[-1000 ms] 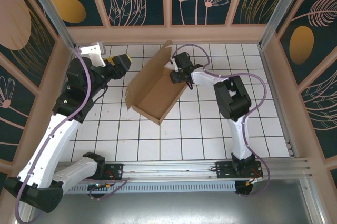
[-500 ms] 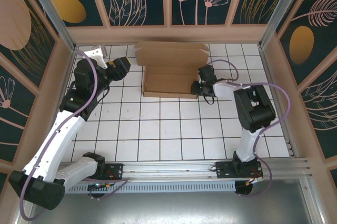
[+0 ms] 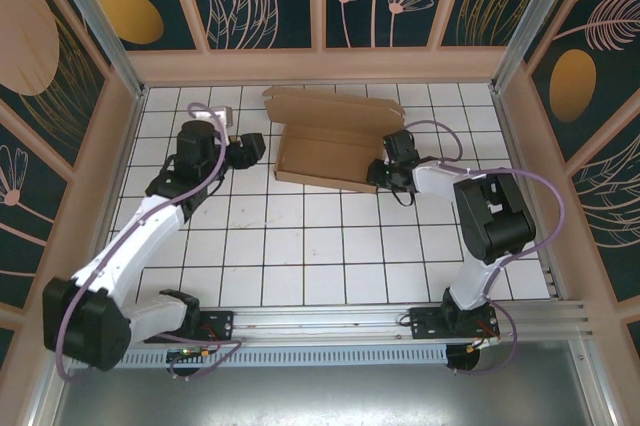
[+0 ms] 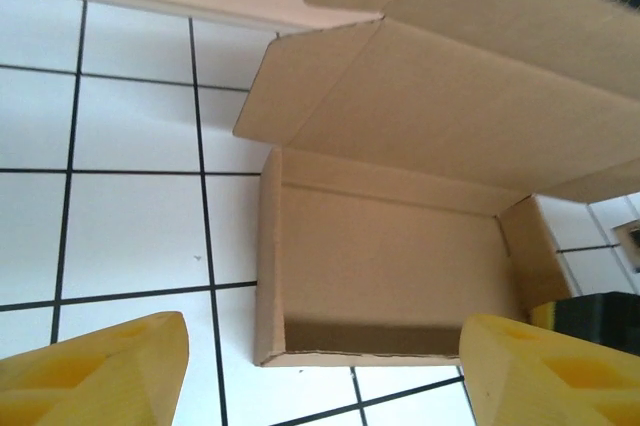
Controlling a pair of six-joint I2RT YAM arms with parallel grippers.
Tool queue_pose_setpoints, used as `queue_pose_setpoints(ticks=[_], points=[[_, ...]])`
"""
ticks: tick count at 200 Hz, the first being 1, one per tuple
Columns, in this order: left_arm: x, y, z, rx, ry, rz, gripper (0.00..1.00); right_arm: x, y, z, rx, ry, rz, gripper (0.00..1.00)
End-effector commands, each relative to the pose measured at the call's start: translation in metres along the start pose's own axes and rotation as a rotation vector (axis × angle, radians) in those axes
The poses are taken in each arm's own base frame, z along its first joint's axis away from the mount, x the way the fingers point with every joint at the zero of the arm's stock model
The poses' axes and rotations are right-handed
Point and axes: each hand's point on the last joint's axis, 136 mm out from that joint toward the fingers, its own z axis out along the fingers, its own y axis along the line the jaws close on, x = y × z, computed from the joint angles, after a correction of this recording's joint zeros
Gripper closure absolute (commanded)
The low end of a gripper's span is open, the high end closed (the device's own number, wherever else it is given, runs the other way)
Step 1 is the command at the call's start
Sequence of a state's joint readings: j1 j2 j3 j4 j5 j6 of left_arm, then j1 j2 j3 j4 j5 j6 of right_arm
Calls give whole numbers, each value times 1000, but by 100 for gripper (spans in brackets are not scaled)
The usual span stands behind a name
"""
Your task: Fold the paper box
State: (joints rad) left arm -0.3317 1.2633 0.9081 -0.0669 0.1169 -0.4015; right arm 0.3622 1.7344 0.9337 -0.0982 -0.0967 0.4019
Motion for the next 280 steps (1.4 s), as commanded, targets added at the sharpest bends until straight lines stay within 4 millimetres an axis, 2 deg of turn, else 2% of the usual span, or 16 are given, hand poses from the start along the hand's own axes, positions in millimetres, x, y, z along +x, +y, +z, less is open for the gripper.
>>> queue_pose_setpoints(ticks=[1, 10, 14, 30, 55, 66, 105, 128, 131, 139, 156, 174, 200, 242, 264, 280], points=[[-21, -9, 15, 40, -43, 37, 30, -23, 13, -29, -44, -83, -20, 55], [-19, -5, 22, 22, -40, 19, 30, -35, 19, -40, -58, -123, -23, 51], [-32, -9, 22, 30, -68, 13, 30, -40, 21, -45, -62, -138, -22, 49], [-43, -12, 30, 33, -88, -3, 31, -62, 30, -66, -96, -205, -17, 44], [-52, -13, 44, 33, -89, -7, 35, -95, 44, -96, -143, -291, -9, 42], [-55, -20, 51, 69, -86, -12, 36, -109, 51, -106, -164, -316, -10, 42], [-70, -47, 78, 187, -50, -63, 40, -153, 53, -127, -153, -410, -38, 42], [-77, -48, 93, 176, -34, -75, 40, -166, 50, -133, -135, -471, -102, 42], [-71, -43, 102, 162, -12, -80, 41, -167, 50, -135, -136, -485, -112, 42], [-70, -40, 110, 145, 0, -82, 41, -172, 48, -141, -131, -536, -133, 42], [-67, -34, 121, 118, 11, -87, 41, -174, 45, -149, -136, -638, -240, 43], [-65, -29, 129, 103, 17, -98, 41, -160, 47, -153, -148, -781, -456, 40], [-66, -29, 136, 99, 18, -103, 42, -152, 39, -155, -176, -891, -610, 39], [-69, -30, 135, 105, 8, -97, 42, -154, 20, -140, -330, -856, -658, 36], [-70, -33, 130, 119, -4, -94, 41, -143, 22, -118, -399, -763, -745, 36], [-69, -34, 131, 128, 1, -96, 41, -139, 17, -103, -388, -723, -778, 36]])
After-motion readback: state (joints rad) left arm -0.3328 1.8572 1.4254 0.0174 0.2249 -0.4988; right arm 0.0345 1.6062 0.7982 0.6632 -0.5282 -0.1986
